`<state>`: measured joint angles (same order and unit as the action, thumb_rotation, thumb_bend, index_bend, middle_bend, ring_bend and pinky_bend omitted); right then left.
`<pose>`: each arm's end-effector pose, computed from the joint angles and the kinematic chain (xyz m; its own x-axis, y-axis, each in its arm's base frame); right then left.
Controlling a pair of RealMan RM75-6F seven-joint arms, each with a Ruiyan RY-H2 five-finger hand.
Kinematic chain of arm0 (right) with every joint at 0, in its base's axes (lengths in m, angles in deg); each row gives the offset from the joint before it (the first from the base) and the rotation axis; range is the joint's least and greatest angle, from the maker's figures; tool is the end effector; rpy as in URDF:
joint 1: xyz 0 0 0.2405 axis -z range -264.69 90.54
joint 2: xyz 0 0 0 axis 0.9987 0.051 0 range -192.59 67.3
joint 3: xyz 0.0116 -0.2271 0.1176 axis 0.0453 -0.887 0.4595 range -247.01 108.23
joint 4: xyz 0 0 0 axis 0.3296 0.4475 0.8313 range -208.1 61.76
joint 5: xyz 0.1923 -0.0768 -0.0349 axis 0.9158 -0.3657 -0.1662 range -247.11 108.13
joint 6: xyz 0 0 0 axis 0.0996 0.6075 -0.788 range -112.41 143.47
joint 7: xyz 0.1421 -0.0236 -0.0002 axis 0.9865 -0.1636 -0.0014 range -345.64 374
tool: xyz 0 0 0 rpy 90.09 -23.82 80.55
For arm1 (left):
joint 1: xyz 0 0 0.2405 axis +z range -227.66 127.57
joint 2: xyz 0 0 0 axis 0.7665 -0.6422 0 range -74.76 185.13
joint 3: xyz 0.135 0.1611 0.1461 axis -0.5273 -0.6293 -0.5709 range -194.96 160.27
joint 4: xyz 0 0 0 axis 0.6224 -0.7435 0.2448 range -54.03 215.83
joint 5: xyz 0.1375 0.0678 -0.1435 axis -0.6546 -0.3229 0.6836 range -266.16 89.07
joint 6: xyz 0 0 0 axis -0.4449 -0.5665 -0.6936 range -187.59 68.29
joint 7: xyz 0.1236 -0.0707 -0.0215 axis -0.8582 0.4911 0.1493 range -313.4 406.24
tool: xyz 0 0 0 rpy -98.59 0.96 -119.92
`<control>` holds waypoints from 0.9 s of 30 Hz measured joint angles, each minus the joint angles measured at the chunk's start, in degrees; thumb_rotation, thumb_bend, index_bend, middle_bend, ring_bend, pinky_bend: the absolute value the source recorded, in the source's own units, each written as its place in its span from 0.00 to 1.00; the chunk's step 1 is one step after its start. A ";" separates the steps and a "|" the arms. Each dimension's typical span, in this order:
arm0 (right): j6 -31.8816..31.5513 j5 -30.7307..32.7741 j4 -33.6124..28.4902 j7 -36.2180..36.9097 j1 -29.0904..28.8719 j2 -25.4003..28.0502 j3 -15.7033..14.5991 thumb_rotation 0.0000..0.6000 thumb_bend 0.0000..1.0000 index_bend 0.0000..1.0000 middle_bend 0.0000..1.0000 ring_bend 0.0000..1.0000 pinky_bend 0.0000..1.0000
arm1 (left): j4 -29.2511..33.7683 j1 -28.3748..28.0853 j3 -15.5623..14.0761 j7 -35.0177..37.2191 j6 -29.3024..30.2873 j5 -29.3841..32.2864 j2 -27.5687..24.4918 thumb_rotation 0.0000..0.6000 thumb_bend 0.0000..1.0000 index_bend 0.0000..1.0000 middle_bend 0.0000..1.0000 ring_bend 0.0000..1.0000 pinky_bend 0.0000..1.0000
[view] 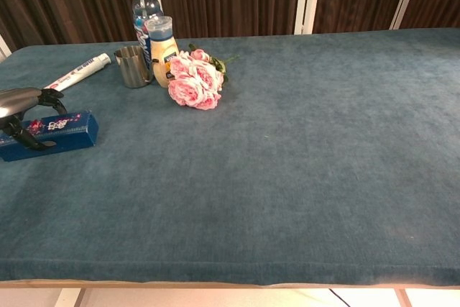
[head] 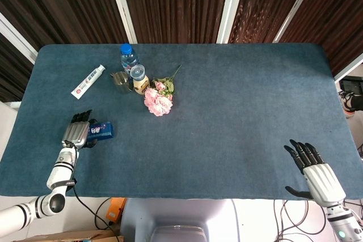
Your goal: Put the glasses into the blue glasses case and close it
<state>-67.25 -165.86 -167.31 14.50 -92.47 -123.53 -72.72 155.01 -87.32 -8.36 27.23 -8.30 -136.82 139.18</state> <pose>-0.2960 -0.1571 0.1447 0.4374 -0.1424 0.8879 -0.8924 -0.1903 0.4091 -0.2699 0.3622 0.0332 0.4414 0.3350 0.8324 0.8812 0.0128 -0.4725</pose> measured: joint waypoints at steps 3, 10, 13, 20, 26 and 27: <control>-0.05 0.02 -0.01 -0.04 0.02 -0.04 0.02 1.00 0.10 0.00 0.00 0.00 0.00 | 1.21 0.07 -0.10 0.15 -0.61 -0.05 -0.82 1.00 0.31 0.11 0.00 0.00 0.02; -0.08 -0.02 -0.01 -0.13 0.05 -0.07 0.00 1.00 0.10 0.00 0.00 0.00 0.00 | 4.94 0.36 -0.46 0.35 -0.77 -0.67 -3.25 1.00 0.30 0.00 0.00 0.00 0.02; -0.04 -0.06 -0.03 -0.26 0.04 -0.10 -0.03 1.00 0.10 0.00 0.00 0.00 0.00 | 6.60 0.78 -0.64 0.55 0.25 -1.68 -4.16 1.00 0.30 0.00 0.00 0.00 0.02; 0.23 0.36 0.07 -0.48 -0.05 -0.16 0.12 1.00 0.10 0.00 0.00 0.00 0.00 | 12.36 4.90 -2.13 3.98 7.59 -9.78 -8.46 1.00 0.32 0.00 0.00 0.00 0.01; 0.59 1.13 -0.10 -2.57 0.03 -0.65 0.33 1.00 0.10 0.00 0.00 0.00 0.00 | 19.31 15.03 -8.31 8.25 20.18 -21.48 -14.97 1.00 0.32 0.00 0.00 0.00 0.00; 0.60 1.17 -0.16 -2.97 0.05 -0.79 0.34 1.00 0.10 0.00 0.00 0.00 0.00 | 19.89 17.38 -9.64 9.15 23.15 -23.55 -15.58 1.00 0.32 0.00 0.00 0.00 0.00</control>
<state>-66.65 -164.69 -167.46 11.53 -92.41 -124.32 -72.38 174.90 -69.94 -18.00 36.38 14.85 -160.37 123.60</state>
